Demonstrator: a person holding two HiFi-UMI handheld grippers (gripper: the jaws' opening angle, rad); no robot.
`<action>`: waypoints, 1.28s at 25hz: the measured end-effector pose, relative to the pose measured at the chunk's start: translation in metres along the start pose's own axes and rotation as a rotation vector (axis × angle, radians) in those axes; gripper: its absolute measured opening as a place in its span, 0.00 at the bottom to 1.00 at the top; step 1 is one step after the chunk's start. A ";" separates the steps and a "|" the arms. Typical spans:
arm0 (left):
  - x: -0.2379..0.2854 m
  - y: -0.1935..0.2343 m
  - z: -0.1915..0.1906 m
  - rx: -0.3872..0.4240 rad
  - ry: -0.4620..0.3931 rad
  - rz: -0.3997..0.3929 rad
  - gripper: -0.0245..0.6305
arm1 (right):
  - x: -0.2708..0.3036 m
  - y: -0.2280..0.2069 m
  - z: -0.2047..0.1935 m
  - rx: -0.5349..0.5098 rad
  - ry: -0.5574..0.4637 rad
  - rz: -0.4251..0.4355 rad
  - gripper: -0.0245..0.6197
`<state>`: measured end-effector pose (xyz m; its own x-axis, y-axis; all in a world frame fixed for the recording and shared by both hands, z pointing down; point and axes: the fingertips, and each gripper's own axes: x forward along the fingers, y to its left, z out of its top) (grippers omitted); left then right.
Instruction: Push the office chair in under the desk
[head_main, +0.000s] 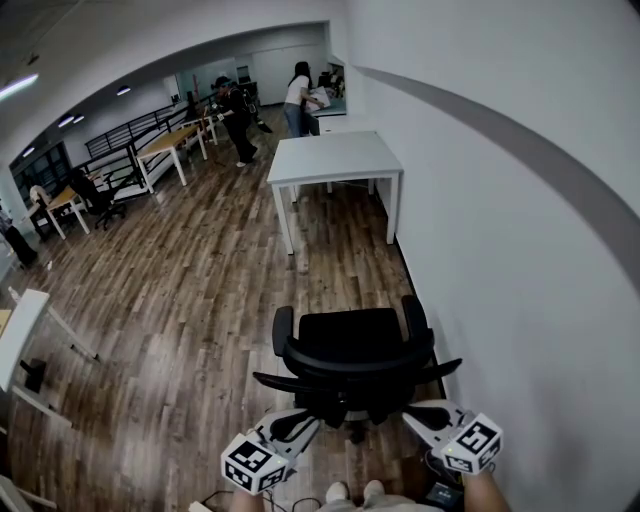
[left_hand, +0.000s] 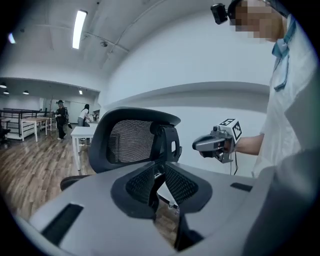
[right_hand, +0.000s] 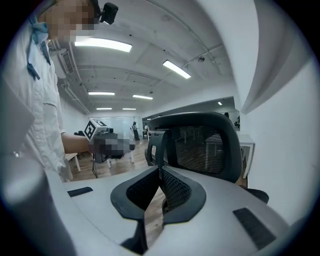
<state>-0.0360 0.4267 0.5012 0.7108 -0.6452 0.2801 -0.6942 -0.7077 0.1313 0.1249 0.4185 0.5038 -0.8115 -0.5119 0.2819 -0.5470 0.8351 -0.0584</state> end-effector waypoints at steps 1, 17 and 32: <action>-0.001 0.001 0.001 0.022 0.013 0.003 0.15 | -0.001 -0.001 0.000 -0.018 0.026 -0.002 0.10; 0.000 0.028 -0.012 0.217 0.218 0.016 0.40 | -0.003 -0.025 -0.005 -0.156 0.193 0.009 0.25; 0.002 0.058 -0.035 0.425 0.500 -0.009 0.51 | -0.009 -0.046 -0.037 -0.348 0.511 0.074 0.45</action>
<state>-0.0794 0.3943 0.5428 0.5070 -0.4996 0.7024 -0.5100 -0.8308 -0.2229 0.1648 0.3921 0.5398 -0.5966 -0.3606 0.7170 -0.3239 0.9256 0.1961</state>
